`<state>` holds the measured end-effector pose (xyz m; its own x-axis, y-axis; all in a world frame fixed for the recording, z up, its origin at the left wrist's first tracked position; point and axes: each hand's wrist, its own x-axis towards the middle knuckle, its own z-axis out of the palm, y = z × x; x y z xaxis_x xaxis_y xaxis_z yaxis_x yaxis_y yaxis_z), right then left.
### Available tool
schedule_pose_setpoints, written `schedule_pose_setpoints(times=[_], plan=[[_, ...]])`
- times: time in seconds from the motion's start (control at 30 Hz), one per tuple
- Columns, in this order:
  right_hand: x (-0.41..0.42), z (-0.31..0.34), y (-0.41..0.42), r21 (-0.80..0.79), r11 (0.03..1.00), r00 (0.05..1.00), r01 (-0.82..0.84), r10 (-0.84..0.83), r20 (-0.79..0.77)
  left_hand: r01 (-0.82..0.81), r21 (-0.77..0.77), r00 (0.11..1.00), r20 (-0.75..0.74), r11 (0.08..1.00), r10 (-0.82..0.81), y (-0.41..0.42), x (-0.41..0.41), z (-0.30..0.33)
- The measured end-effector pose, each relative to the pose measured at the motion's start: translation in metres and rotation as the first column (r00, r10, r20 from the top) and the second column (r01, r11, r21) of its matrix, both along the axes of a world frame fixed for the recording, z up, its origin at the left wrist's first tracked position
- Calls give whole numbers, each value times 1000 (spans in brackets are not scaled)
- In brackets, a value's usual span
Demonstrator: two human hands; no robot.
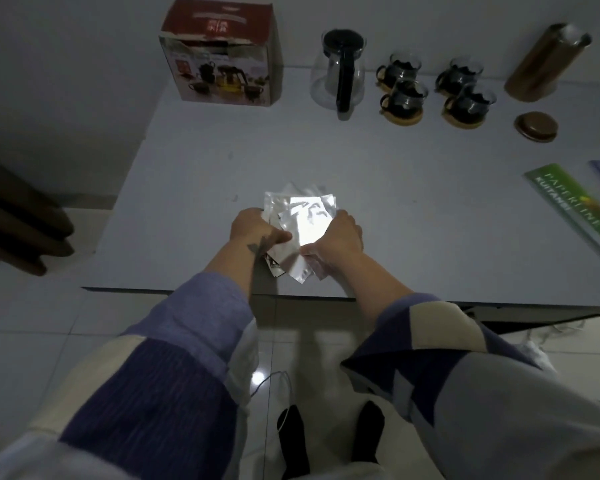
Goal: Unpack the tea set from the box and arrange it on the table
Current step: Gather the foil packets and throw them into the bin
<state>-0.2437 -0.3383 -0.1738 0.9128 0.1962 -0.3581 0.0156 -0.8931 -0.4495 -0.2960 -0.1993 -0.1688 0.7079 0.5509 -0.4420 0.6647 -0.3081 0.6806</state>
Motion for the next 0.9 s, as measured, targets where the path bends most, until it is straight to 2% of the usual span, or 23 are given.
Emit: schedule_pose_setpoints(times=[0.1, 0.2, 0.3, 0.37, 0.5, 0.63, 0.67, 0.73, 0.8, 0.9], plan=[[7, 1, 1, 9, 1000, 999, -2, 2, -54, 13, -60, 1000, -16, 998, -14, 2, 3, 3], [14, 4, 2, 11, 1000, 987, 0, 1, -161, 54, -18, 998, -26, 998, -54, -5, 8, 3], [21, 9, 5, 52, 994, 959, 94, -76, -272, 53, 5, 998, -42, 999, -53, -9, 12, 2], [28, 13, 5, 19, 997, 941, 77, -66, -331, 51, 27, 998, -46, 998, -50, -10, 13, 0], [31, 14, 3, 36, 997, 953, 74, -60, -298, 28, 105, 999, -24, 994, -26, -14, 12, -4], [23, 17, -3, -127, 992, 988, -22, 2, -154, -17, 103, 1000, -17, 995, 18, -15, 9, -7], [23, 17, -3, -114, 993, 995, -41, 30, -96, -18, 109, 1000, -17, 994, 20, -15, 8, -7], [22, 15, -4, 104, 991, 995, -86, 91, -42, -39, 118, 999, -14, 992, 41, -17, 5, -7], [19, 13, -6, 332, 942, 993, -45, 79, -91, -72, 109, 997, -16, 991, 74, -19, 2, -5], [12, 6, -17, 535, 812, 953, 234, -82, -292, -84, 61, 996, -30, 995, 86, -21, -3, -2]])
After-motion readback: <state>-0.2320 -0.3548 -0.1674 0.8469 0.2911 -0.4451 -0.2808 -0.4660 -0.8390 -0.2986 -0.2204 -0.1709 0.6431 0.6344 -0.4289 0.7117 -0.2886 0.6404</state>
